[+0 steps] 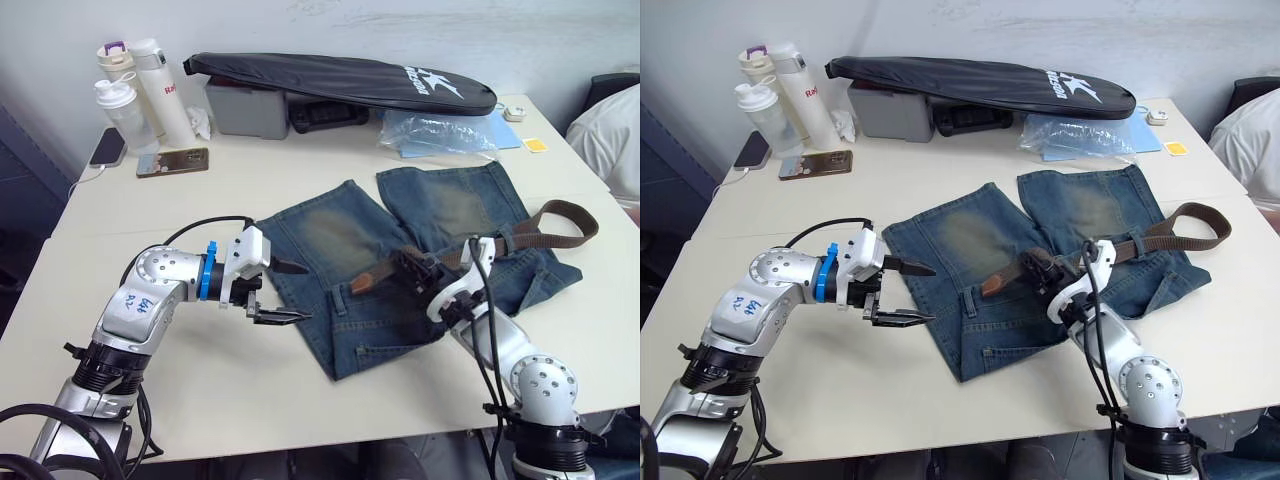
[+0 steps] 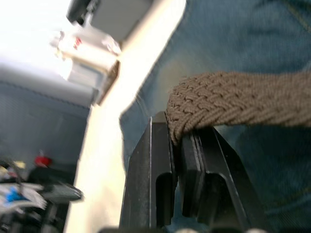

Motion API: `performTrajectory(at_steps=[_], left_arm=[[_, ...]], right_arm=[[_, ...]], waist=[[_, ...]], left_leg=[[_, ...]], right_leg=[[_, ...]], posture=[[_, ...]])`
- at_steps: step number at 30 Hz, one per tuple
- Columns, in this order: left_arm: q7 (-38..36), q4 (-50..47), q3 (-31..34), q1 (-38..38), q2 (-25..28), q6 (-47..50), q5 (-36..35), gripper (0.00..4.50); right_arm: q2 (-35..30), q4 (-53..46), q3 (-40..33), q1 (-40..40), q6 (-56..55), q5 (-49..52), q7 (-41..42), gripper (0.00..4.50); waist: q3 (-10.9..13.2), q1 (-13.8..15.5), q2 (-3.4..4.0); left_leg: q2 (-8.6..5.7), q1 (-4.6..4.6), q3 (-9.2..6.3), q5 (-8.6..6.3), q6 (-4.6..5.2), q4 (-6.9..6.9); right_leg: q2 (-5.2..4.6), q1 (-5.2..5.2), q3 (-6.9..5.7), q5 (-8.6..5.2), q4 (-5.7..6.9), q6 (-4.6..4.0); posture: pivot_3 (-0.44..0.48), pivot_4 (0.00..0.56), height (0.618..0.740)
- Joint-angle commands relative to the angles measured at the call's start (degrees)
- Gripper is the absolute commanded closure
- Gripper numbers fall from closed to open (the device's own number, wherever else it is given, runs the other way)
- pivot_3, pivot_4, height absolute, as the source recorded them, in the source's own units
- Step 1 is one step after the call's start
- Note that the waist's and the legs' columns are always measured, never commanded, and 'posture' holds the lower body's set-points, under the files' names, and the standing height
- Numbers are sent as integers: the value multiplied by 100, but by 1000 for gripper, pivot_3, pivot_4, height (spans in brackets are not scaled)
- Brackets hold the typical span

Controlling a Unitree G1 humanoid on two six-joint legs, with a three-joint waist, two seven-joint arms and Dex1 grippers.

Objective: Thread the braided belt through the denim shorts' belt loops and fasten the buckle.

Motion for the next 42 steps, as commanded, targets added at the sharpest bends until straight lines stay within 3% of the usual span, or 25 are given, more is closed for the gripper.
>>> performTrajectory(at_steps=[1,13,19,28,33,42], left_arm=[[-41,-1,-35,3,157,-9,111,0],[-28,-57,-181,180,353,323,286,0],[0,-187,-616,325,665,548,753,0],[993,-222,-470,313,-100,-333,1129,0],[1168,-167,-514,383,-179,-994,1378,0],[1059,94,-490,425,-64,-1509,1542,0]], right_arm=[[52,-302,244,40,26,-487,303,4417],[709,213,691,-122,-299,-2042,1102,4417],[858,698,903,-224,277,-2277,1395,4417],[1534,1278,487,-521,940,-1829,1406,4417],[1474,1262,433,-536,1625,-1543,1517,4417],[1472,1866,881,-716,1149,-2811,1840,4417]], waist=[[0,-8,0],[0,-131,-1],[-2,-151,-7],[-25,-198,-43],[-28,-273,-41],[-62,-301,-59]], left_leg=[[0,0,1,0,0,0],[2,5,2,3,-5,-19],[4,11,3,11,-19,-30],[39,31,6,18,-35,-43],[66,34,7,17,-43,-56],[74,46,12,20,-50,-59]], right_leg=[[0,0,0,0,1,0],[5,-4,2,0,0,0],[12,-6,3,0,3,0],[30,3,8,-4,9,-11],[57,-2,5,-12,13,-29],[67,1,7,-14,19,-40]], posture=[[0,150,740],[0,150,740],[0,150,740],[0,150,740],[0,150,740],[0,150,740]])
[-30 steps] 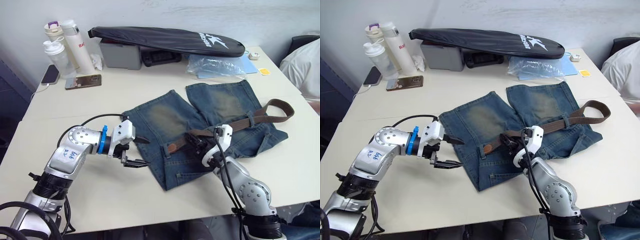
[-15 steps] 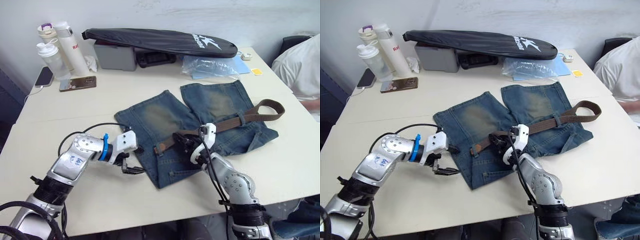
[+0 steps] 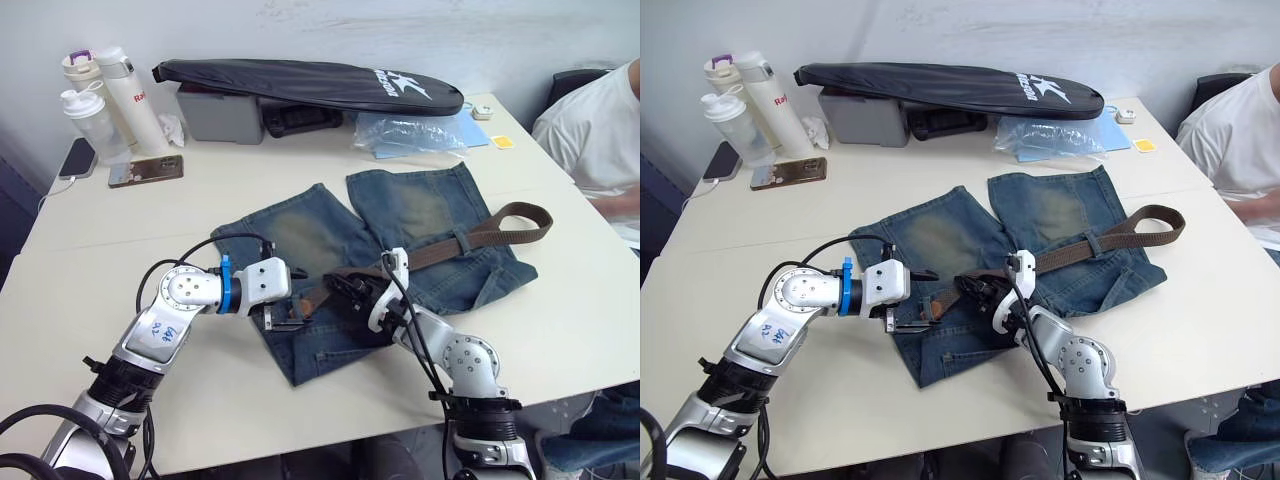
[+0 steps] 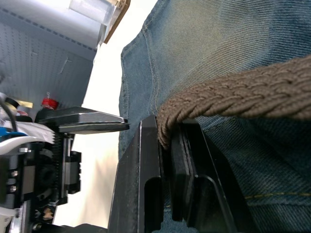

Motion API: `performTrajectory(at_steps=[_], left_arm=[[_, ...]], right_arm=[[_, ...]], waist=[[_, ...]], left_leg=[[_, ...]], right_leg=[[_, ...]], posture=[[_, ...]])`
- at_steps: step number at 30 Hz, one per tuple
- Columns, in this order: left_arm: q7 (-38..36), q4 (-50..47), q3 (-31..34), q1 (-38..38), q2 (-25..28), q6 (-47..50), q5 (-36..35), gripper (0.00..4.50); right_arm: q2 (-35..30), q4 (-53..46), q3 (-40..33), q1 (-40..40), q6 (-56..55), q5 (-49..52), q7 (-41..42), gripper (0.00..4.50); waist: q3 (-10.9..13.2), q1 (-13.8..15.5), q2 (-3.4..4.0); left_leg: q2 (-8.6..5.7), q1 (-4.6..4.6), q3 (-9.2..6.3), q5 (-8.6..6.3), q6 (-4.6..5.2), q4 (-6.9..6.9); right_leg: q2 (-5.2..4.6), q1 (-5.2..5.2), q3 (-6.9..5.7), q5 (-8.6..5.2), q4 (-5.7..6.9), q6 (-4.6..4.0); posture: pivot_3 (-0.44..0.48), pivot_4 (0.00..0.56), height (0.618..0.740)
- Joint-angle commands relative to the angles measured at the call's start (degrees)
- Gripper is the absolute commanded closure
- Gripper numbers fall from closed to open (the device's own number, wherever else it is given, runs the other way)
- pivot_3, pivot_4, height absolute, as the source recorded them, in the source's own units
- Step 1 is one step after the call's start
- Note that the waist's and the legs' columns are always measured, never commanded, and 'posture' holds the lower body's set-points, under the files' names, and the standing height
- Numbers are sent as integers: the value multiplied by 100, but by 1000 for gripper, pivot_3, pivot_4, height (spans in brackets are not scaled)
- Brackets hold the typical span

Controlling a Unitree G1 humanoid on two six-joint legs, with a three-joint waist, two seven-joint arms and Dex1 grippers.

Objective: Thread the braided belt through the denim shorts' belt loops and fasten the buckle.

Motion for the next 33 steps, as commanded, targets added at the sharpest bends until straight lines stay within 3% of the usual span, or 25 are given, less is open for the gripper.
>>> performTrajectory(at_steps=[1,9,13,19,26,33], left_arm=[[-77,-27,179,17,64,-26,-94,0],[-198,-2,399,-94,-31,476,-502,0],[-345,14,483,-176,-17,773,-738,0],[-615,129,531,-243,155,902,-851,0],[-820,137,576,-159,326,951,-917,0],[-881,102,660,-65,422,1014,-951,0]], right_arm=[[67,536,482,172,-194,-737,154,4417],[80,387,427,254,-14,-991,280,4417],[158,164,74,253,416,-595,211,2920],[115,-234,-426,314,787,-295,-173,224],[168,-856,-1202,508,1065,752,-741,224],[205,-846,-1612,560,891,1516,-1195,224]], waist=[[-8,-11,-11],[-30,-12,-23],[-33,24,-19],[-33,26,-13],[-30,177,-10],[-23,165,3]], left_leg=[[0,2,1,0,-5,0],[10,3,-3,3,-22,0],[8,-1,-9,4,-27,0],[8,-21,-6,1,-31,-1],[-3,-26,-7,1,-31,0],[-7,-32,-7,1,-31,-1]], right_leg=[[0,1,2,0,-2,-4],[-2,-1,3,-4,6,-30],[-6,-20,1,-7,13,-36],[-1,-55,-1,-19,61,-58],[-11,-56,-2,-19,56,-57],[-17,-62,-1,-19,40,-58]], posture=[[0,150,740],[0,150,740],[0,150,740],[0,150,740],[0,150,740],[0,150,740]])
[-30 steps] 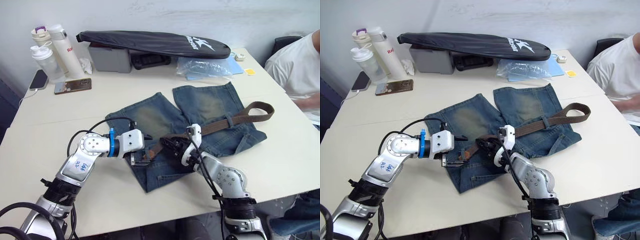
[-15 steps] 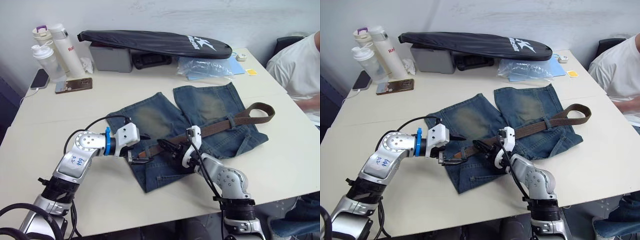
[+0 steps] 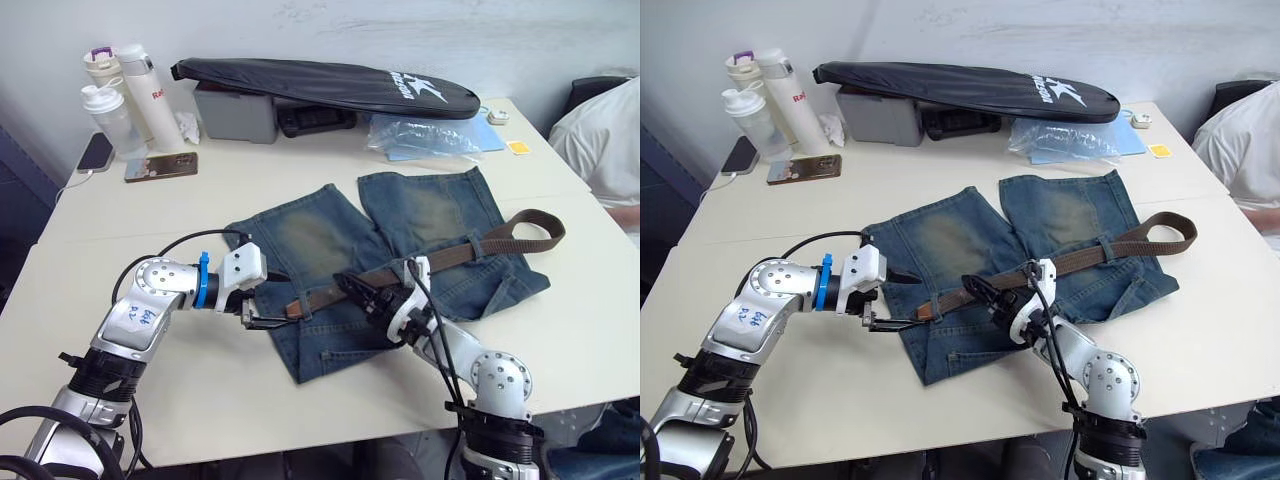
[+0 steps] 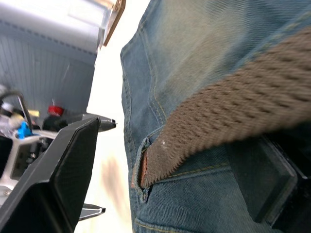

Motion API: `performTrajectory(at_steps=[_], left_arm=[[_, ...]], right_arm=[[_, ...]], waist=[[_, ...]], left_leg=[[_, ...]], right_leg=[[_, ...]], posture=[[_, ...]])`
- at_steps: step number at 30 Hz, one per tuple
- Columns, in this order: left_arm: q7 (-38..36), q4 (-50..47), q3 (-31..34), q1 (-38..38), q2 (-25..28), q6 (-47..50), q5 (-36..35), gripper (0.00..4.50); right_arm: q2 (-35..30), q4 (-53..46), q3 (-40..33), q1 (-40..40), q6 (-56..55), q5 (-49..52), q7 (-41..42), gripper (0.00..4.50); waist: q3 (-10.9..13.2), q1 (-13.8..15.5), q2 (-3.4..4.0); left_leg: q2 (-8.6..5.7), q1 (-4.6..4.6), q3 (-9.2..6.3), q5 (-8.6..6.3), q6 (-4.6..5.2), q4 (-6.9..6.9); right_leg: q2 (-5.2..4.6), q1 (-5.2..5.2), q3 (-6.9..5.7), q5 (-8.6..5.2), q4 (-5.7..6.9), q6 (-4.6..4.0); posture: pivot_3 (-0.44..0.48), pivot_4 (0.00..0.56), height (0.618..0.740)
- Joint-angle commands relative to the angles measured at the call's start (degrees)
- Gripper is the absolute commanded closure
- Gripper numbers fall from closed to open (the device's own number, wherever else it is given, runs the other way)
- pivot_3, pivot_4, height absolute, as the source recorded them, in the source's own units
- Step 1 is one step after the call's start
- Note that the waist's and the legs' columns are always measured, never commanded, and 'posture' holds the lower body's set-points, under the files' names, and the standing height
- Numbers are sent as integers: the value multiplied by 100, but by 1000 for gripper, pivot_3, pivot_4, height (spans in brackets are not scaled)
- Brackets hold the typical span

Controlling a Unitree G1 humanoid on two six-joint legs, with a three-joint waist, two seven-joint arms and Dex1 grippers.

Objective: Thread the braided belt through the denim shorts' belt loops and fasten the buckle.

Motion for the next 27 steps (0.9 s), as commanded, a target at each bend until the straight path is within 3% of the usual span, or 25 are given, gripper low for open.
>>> performTrajectory(at_steps=[1,4,11,27], left_arm=[[-64,-213,248,142,165,73,-169,0],[-135,-321,335,338,326,107,-230,0],[-108,-334,371,376,396,85,-241,0],[-89,-381,333,324,407,145,-248,0]], right_arm=[[4,27,-333,28,-195,345,-325,224],[40,90,-380,23,-301,543,-486,1125],[270,222,-110,-81,-343,859,-724,4473],[124,814,925,-387,-215,-103,81,4473]], waist=[[5,-4,8],[13,-13,20],[20,-15,26],[17,-178,21]], left_leg=[[0,-3,1,0,0,0],[2,-6,1,0,0,0],[2,-13,1,2,3,0],[20,0,8,2,3,-14]], right_leg=[[1,-3,0,0,1,0],[4,-8,0,0,5,0],[5,-14,0,0,17,0],[29,-17,4,0,21,0]], posture=[[0,150,740],[0,150,740],[0,150,740],[0,150,740]])
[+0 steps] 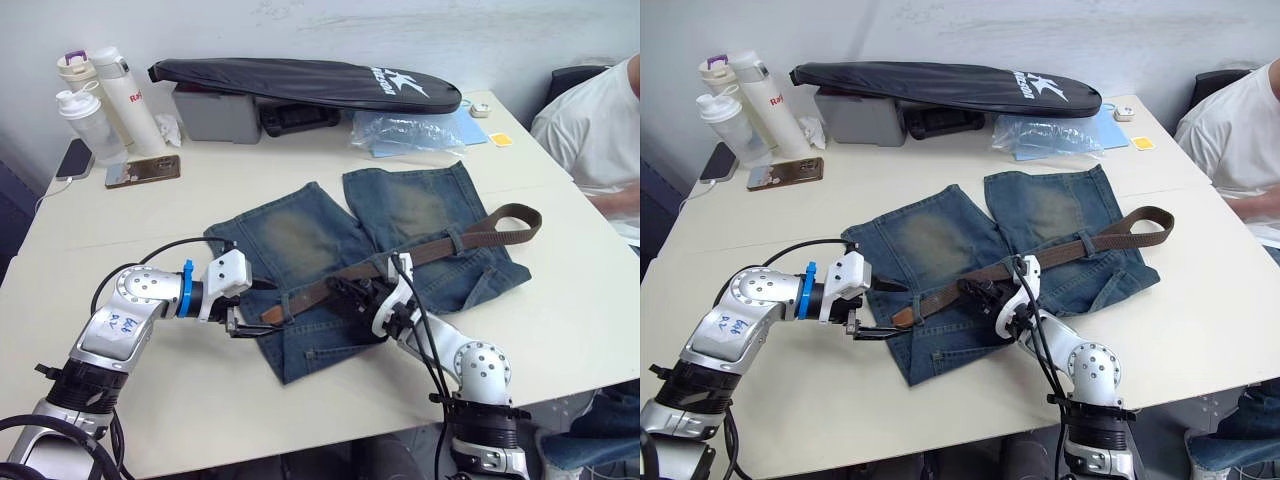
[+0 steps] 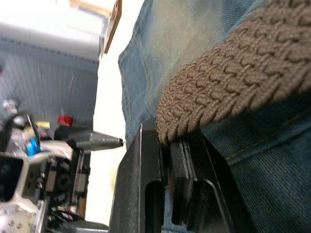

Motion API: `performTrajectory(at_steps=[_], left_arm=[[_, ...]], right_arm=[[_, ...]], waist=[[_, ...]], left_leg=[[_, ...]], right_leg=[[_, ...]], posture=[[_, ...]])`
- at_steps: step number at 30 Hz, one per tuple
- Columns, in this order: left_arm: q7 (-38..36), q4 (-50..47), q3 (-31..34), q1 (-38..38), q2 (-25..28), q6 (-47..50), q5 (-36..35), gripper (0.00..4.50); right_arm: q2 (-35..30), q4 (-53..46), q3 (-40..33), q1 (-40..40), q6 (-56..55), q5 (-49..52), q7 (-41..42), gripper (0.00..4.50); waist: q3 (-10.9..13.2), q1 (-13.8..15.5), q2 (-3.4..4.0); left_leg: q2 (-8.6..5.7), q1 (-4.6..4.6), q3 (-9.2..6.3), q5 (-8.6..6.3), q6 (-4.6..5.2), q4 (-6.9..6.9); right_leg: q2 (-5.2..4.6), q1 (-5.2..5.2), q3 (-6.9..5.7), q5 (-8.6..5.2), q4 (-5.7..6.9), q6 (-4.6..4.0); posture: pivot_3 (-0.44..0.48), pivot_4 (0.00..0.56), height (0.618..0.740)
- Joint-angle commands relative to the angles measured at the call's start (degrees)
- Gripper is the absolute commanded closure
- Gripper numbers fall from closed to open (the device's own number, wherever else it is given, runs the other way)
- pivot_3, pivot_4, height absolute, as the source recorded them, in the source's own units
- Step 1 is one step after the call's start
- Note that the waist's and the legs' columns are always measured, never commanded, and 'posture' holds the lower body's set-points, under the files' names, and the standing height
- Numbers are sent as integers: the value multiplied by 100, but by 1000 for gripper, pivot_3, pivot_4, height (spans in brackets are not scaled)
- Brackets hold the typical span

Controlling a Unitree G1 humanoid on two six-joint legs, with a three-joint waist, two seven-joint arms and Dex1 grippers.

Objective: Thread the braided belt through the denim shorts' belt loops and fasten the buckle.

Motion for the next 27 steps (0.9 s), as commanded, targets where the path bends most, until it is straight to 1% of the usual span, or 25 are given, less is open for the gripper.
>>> performTrajectory(at_steps=[1,4,6,7,9,11,14,15,17,19,20,21,23,24,26,27], left_arm=[[-17,-185,105,-68,44,-8,-64,0],[-32,-189,97,-58,54,-6,-61,0],[-40,-175,90,-60,50,-18,-56,0],[-45,-164,88,-62,46,-27,-53,0],[-49,-147,86,-66,36,-46,-52,0],[-65,-108,70,-75,26,-88,-38,0],[-110,-49,48,-103,13,-136,-41,0],[-122,-24,44,-112,8,-155,-38,0],[-156,15,42,-123,8,-194,-34,0],[-216,62,68,-141,39,-235,-49,0],[-251,99,92,-148,61,-261,-57,0],[-294,135,113,-142,119,-324,-27,0],[-336,195,128,-131,206,-483,64,0],[-377,253,116,-109,296,-660,166,0],[-426,315,128,-72,398,-856,231,0],[-453,294,169,-39,429,-928,209,0]], right_arm=[[14,183,280,-8,105,-224,155,4473],[-40,93,274,30,150,-286,168,4473],[-94,-92,212,104,249,-170,153,3661],[-142,-217,180,150,314,-109,135,3464],[-301,-546,98,270,468,76,79,2495],[-540,-914,-24,390,634,329,-30,1663],[-1022,-1443,-276,489,831,1161,-329,309],[-1176,-1555,-318,494,844,1445,-451,24],[-1546,-1753,-346,457,851,1821,-634,24],[-2271,-2098,-341,287,1027,1885,-412,24],[-2701,-2289,-252,175,1113,1625,-148,24],[-3257,-2505,-42,50,1174,1156,250,24],[-4004,-2758,333,-90,1103,428,834,24],[-4325,-2799,566,-173,1013,68,1076,255],[-4715,-2806,961,-293,798,-516,1520,799],[-4774,-2762,1153,-352,708,-739,1694,1327]], waist=[[-1,0,-2],[-3,1,-5],[-3,15,-4],[-1,23,-2],[1,34,1],[2,41,3],[5,59,4],[8,76,2],[11,106,0],[28,145,12],[33,160,17],[33,173,17],[38,180,24],[37,183,8],[39,188,-1],[40,187,-1]], left_leg=[[0,1,2,0,0,0],[1,4,3,0,0,0],[1,4,3,0,-1,0],[1,3,3,0,-1,0],[-1,-1,2,0,-1,-3],[-3,-10,1,0,-2,-3],[-10,-13,2,0,-1,1],[-13,-13,2,0,-1,2],[-15,-13,2,0,-1,5],[-15,-12,1,0,-1,5],[-16,-14,5,0,-1,7],[-17,-14,8,0,-1,6],[-16,-16,10,0,0,7],[-14,-17,10,1,2,3],[-3,-17,7,2,3,4],[-1,-16,7,2,5,1]], right_leg=[[0,0,2,0,0,0],[0,1,4,0,2,0],[-1,2,5,0,3,0],[-2,1,5,0,2,0],[-3,0,4,0,-1,0],[-6,-5,4,0,-4,0],[-15,-3,3,0,-10,0],[-19,-3,3,0,-9,1],[-22,-1,3,1,-14,2],[-21,-1,2,1,-32,2],[-20,-3,2,1,-39,2],[-20,-4,3,1,-43,2],[-14,-8,2,1,-50,2],[-10,-8,1,1,-55,2],[8,-7,-5,1,-59,2],[11,-7,-6,1,-61,2]], posture=[[0,150,740],[0,150,740],[0,150,740],[0,150,740],[0,150,740],[0,150,740],[0,150,740],[0,150,740],[0,150,740],[0,150,740],[0,150,740],[0,150,740],[0,150,740],[0,150,740],[0,150,740],[0,150,740]])
